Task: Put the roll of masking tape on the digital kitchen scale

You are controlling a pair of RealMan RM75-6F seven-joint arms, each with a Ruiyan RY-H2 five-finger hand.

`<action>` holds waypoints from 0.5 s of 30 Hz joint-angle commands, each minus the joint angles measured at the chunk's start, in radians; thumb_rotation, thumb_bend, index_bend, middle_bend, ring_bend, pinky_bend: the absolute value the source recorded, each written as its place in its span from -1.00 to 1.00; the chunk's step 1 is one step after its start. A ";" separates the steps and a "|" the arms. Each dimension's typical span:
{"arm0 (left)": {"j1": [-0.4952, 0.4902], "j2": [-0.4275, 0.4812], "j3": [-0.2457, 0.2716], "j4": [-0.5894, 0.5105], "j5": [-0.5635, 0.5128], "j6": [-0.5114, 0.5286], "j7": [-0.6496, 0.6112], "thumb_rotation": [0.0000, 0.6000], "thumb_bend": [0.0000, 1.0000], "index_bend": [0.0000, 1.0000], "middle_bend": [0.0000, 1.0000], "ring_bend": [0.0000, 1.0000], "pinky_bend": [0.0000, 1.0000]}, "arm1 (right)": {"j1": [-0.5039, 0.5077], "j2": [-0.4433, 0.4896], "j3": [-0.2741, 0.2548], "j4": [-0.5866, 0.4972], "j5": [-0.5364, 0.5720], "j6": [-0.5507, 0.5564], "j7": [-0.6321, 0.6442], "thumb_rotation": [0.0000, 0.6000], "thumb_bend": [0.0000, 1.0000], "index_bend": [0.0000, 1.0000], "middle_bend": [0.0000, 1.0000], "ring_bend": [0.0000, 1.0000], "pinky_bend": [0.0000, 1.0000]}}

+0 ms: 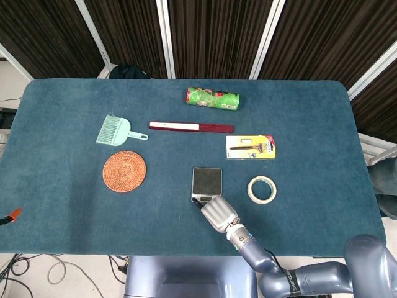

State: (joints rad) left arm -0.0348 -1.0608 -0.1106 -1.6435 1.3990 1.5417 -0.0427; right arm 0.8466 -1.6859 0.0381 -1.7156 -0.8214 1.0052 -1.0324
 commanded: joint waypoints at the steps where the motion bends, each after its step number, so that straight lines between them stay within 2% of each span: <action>1: 0.000 0.000 0.000 0.000 -0.001 0.000 -0.001 1.00 -1.00 -1.00 -1.00 -1.00 -1.00 | 0.004 -0.002 -0.004 0.003 0.003 0.002 -0.001 1.00 0.92 -0.94 0.60 0.58 0.33; 15: 0.001 0.000 -0.002 0.000 -0.004 0.001 -0.001 1.00 -1.00 -1.00 -1.00 -1.00 -1.00 | 0.022 -0.009 -0.011 0.012 0.023 0.009 0.005 1.00 0.92 -0.94 0.60 0.58 0.33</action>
State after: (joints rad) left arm -0.0342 -1.0604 -0.1126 -1.6439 1.3954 1.5423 -0.0441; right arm 0.8684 -1.6956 0.0270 -1.7038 -0.7981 1.0141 -1.0275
